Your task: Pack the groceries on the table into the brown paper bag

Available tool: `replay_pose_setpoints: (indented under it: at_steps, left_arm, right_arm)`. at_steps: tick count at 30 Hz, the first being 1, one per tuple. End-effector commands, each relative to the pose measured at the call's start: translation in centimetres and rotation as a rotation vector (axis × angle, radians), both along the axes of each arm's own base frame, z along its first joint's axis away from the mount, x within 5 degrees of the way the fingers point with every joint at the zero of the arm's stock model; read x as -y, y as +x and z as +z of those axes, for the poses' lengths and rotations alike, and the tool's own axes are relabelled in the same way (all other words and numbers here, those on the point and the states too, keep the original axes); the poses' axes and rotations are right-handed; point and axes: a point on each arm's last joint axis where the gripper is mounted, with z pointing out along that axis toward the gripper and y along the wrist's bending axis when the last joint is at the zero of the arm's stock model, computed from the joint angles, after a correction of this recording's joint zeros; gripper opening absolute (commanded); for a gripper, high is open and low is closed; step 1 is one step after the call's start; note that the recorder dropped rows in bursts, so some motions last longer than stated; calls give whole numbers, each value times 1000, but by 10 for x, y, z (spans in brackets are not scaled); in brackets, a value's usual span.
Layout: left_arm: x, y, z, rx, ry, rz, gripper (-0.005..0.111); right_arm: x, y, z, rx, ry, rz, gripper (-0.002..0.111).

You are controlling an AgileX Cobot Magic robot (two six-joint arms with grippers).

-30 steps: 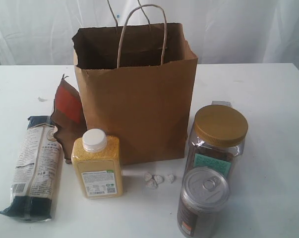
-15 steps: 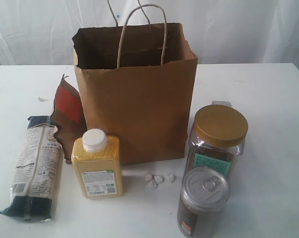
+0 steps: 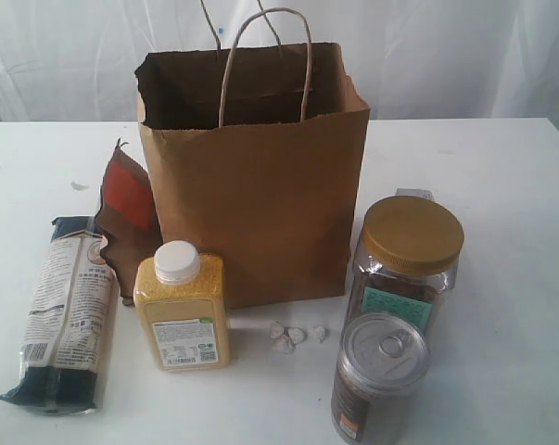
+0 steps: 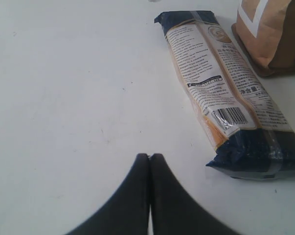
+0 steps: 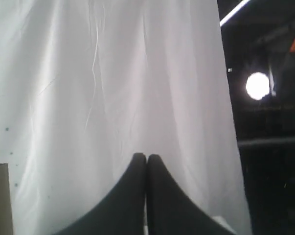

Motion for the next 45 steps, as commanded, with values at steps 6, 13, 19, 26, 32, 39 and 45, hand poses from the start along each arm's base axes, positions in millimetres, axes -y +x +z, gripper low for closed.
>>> replay_pose_setpoints:
  at_steps: [6,13,19,26,32,39,45]
  left_arm:
    - [0,0,-3,-9,-4,-1,0]
    - [0,0,-3,-9,-4,-1,0]
    - [0,0,-3,-9,-4,-1,0]
    - [0,0,-3,-9,-4,-1,0]
    - [0,0,-3,-9,-4,-1,0]
    - [0,0,-3,-9,-4,-1,0]
    - [0,0,-3,-9,-4,-1,0]
  right_arm:
    - [3,3,-8,-72,221,52,0]
    - [0,11,-35,-397,199,41,0]
    - [2,38,-63,-767,243,8,0]
    - [-3,59,-66,-980,241,42,0]
    - [-15,68,-38,-1026,198,143,0]
    - [-32,76,-2,-1174,-18,305,0]
    - [-34,89,6,-1381,-210,363,0]
